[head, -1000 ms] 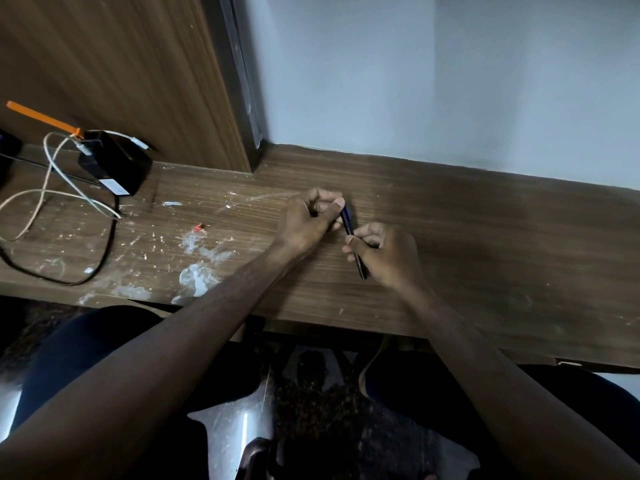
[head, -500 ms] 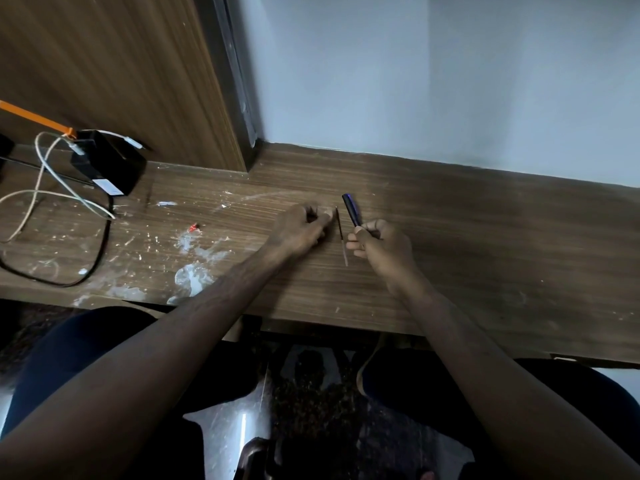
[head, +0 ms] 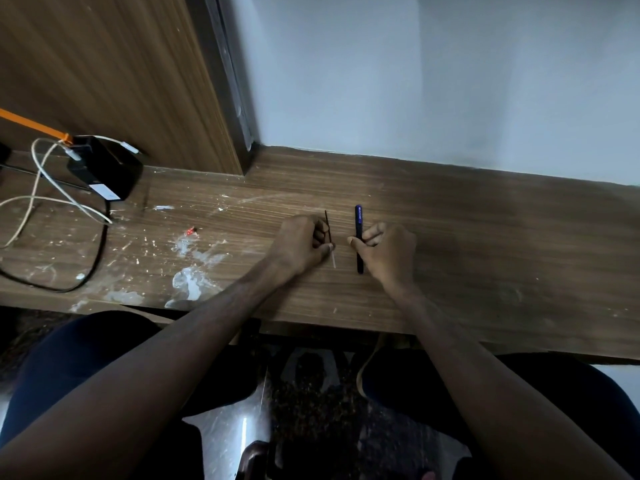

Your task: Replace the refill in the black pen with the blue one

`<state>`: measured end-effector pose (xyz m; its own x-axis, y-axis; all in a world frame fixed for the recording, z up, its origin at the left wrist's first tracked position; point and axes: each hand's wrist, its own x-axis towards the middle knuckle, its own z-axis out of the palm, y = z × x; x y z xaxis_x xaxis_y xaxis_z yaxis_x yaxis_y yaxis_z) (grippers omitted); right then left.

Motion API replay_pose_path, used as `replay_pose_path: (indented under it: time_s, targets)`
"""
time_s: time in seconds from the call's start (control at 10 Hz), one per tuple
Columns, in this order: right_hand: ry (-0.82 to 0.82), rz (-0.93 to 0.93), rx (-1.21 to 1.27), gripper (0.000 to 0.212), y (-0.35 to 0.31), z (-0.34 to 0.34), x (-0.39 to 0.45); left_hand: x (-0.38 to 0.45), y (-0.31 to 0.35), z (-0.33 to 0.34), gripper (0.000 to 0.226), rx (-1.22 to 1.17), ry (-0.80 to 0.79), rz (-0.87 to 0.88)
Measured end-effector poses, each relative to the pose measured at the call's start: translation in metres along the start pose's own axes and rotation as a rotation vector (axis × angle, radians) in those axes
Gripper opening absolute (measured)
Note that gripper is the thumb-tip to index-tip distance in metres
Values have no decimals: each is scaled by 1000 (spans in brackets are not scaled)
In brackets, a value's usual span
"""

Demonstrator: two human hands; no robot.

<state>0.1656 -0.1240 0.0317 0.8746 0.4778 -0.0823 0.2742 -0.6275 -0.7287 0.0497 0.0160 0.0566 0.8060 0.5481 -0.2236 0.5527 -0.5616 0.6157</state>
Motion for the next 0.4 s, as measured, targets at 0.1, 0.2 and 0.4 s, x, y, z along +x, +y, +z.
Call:
replay_pose_path:
  time_s: [0.1,0.2,0.4]
  targets:
    - [4,-28,8,28,4,5,2,-2,-1,1,34,16,7,33]
    - [58,-64,-20,28,5,7,2,-3,-3,1,34,28,21,57]
    - [197,-165,-119,19,12,-5,-1,-10,-6,2,44,127,39,146]
